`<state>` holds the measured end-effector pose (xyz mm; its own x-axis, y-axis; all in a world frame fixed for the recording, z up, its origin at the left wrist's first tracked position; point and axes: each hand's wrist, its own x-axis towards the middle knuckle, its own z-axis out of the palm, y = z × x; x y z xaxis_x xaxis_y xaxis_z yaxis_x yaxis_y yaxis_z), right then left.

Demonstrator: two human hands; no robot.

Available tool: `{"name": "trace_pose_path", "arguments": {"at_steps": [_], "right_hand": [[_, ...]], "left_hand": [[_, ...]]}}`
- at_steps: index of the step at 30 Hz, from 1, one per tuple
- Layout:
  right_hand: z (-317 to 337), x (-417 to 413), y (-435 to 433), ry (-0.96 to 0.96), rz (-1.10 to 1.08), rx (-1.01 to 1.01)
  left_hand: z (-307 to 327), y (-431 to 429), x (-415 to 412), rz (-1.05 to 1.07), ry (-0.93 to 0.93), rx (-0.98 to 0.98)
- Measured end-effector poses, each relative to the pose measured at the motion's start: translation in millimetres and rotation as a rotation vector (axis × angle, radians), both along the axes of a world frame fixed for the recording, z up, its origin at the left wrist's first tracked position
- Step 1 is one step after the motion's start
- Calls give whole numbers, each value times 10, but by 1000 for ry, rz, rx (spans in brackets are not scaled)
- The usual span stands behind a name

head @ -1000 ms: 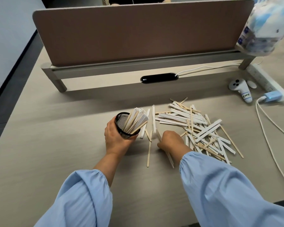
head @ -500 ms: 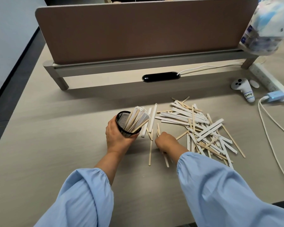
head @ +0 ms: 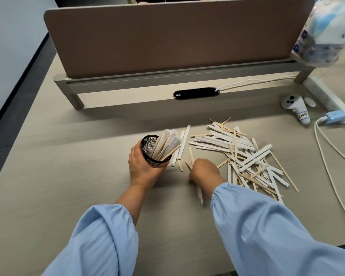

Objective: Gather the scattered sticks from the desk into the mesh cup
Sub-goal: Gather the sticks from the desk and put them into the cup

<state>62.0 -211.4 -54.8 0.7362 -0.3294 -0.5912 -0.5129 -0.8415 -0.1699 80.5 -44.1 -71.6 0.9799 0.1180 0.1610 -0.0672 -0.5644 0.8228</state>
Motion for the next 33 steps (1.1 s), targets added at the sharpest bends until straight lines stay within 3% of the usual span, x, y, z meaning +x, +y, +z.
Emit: {"name": "trace_pose_path", "arguments": {"at_steps": [7,16,24,33], "right_hand": [[-15,17,-114,-129,-50,-30],[-57,165,-95,-77,-49,18],[-54,355,-65,-184,-276,196],[-83,819,142,-247,-148,147]], "left_hand": [[9,-73,57,-5,9,-25],[-1,-90,175,-3,19,-30],[5,-45,339,30,21,-46],[67,120,548,35,-10,-28]]}}
